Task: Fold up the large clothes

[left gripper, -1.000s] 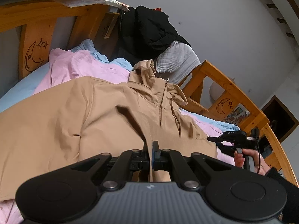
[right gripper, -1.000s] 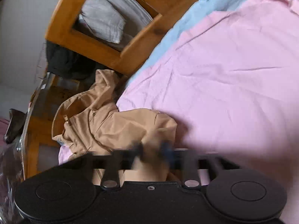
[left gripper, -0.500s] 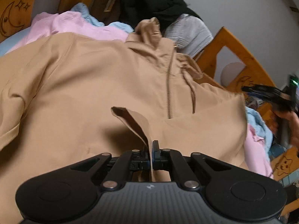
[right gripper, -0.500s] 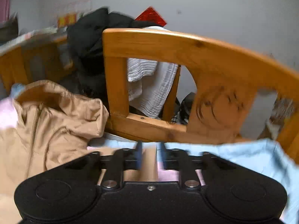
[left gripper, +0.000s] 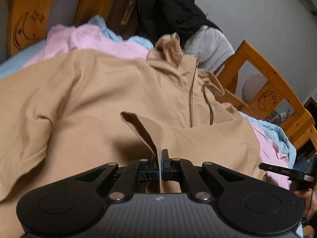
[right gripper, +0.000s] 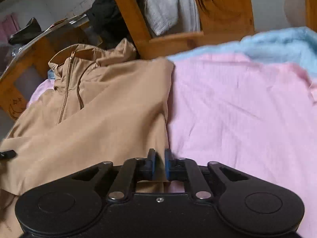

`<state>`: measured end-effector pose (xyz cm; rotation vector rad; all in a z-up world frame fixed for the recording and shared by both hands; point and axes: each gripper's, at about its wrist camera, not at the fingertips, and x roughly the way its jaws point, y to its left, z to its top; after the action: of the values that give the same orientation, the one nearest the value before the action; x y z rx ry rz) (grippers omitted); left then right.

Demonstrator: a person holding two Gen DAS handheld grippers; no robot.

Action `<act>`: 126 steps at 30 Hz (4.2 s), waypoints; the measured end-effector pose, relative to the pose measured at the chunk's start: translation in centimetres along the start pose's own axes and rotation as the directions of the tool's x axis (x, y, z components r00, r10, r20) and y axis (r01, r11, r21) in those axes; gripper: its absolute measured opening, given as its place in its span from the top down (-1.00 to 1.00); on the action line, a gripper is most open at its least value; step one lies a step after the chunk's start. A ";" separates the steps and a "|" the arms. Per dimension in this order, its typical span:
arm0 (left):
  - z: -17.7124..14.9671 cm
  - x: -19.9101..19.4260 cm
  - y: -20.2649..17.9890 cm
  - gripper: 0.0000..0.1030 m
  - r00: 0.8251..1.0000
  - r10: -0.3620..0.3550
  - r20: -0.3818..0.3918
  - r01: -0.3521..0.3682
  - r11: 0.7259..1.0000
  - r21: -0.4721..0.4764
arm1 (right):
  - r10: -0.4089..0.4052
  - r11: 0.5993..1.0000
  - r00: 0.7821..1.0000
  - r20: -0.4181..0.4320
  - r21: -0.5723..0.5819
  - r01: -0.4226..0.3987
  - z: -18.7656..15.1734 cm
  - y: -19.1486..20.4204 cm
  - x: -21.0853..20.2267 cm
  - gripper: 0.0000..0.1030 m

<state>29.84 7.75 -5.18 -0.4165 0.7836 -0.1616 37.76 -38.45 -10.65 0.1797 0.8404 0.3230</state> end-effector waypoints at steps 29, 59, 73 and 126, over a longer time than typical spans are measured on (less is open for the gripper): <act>-12.9 -23.7 17.3 -0.98 0.686 0.713 0.146 -0.502 0.608 -0.614 | 0.181 0.933 0.962 0.203 -0.346 -0.102 -6.6 21.8 -10.3 -0.92; -12.7 -23.1 20.1 0.73 0.554 0.825 0.109 -0.529 0.450 -0.720 | 0.347 0.890 0.937 0.037 -0.329 -0.317 -10.7 31.0 -7.1 -0.93; -9.3 -26.1 4.1 0.94 0.590 0.518 0.619 -0.484 0.841 -0.242 | 0.392 0.898 0.917 0.067 -0.244 -0.366 -7.4 28.8 -7.7 -0.91; -13.1 -15.8 -5.3 -0.22 0.898 0.167 0.407 -0.307 0.900 0.308 | 0.532 0.847 0.843 0.078 -0.055 -0.529 10.9 32.3 -13.5 0.95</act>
<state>9.52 3.64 -1.00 0.0140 0.4084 0.0093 30.83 -13.21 15.10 0.3982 0.6823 0.8464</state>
